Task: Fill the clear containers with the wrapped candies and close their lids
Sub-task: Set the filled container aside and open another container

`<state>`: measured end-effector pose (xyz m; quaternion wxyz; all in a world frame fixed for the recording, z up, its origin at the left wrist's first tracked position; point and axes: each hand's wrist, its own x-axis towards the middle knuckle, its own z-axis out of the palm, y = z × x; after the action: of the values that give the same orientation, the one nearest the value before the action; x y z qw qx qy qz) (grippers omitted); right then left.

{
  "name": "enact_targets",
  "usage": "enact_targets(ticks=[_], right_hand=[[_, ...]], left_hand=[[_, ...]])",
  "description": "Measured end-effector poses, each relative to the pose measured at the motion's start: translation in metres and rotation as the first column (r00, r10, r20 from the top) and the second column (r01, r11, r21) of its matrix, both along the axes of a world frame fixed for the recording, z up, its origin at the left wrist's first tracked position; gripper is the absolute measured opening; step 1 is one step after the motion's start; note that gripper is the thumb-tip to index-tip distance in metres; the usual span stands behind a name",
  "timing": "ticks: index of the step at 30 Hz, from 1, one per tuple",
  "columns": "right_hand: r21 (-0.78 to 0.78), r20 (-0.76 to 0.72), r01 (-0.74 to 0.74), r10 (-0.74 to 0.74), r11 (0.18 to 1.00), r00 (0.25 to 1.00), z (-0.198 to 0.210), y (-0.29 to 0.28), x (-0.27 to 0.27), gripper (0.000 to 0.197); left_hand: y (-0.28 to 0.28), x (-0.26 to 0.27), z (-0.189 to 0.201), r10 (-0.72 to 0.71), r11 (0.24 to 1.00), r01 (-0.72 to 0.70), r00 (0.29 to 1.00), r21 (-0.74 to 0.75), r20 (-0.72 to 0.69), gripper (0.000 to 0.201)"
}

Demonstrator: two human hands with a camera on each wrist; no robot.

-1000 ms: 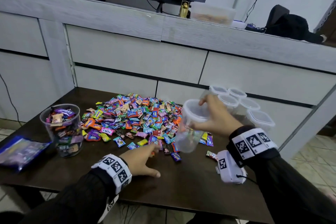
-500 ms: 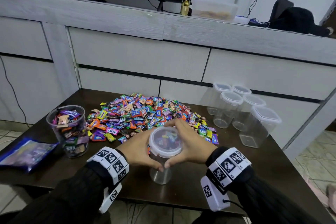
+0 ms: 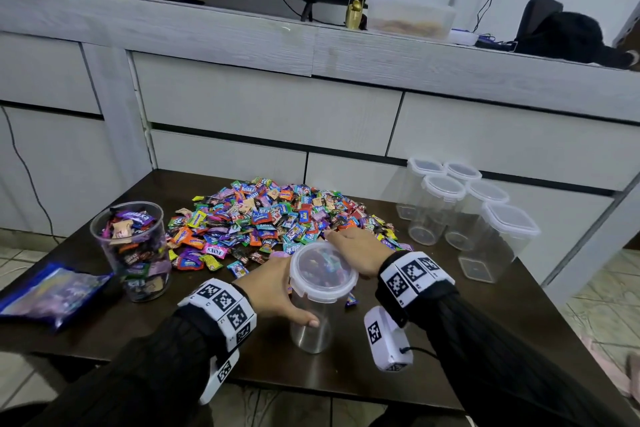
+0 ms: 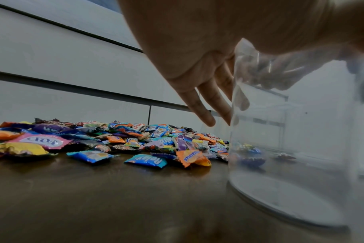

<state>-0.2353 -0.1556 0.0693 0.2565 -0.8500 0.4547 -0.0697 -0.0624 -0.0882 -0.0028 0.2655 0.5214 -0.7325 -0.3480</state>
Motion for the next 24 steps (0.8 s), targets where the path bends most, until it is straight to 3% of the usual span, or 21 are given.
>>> enact_targets(ticks=[6, 8, 11, 14, 20, 24], right_hand=[[0.065, 0.223, 0.119, -0.131, 0.991, 0.966, -0.009, -0.008, -0.004, 0.049], [0.206, 0.258, 0.109, -0.161, 0.972, 0.953, -0.007, -0.008, -0.008, 0.047], [0.463, 0.190, 0.029, -0.131, 0.886, 0.973, -0.003, -0.008, -0.020, 0.052], [0.569, 0.129, -0.019, -0.066, 0.822, 0.989, 0.000, -0.009, -0.031, 0.068], [0.514, 0.270, -0.081, -0.071, 0.854, 0.960, -0.012, -0.010, -0.033, 0.056], [0.453, 0.294, -0.101, -0.042, 0.886, 0.955, -0.010, -0.015, -0.035, 0.044]], left_hand=[[0.000, -0.001, -0.006, 0.020, 1.000, -0.019, 0.998, 0.003, -0.053, 0.081], [0.001, -0.002, -0.008, 0.037, 0.999, -0.039, 0.996, -0.017, -0.077, 0.082], [0.004, -0.003, -0.009, 0.081, 0.994, -0.088, 0.991, -0.066, -0.111, 0.080], [0.005, -0.002, -0.009, 0.087, 0.991, -0.098, 0.990, -0.094, -0.107, 0.077], [0.007, -0.001, -0.005, 0.077, 0.993, -0.083, 0.995, -0.090, -0.065, 0.080], [0.009, 0.010, 0.002, 0.066, 0.996, -0.060, 0.995, -0.070, 0.077, 0.102]])
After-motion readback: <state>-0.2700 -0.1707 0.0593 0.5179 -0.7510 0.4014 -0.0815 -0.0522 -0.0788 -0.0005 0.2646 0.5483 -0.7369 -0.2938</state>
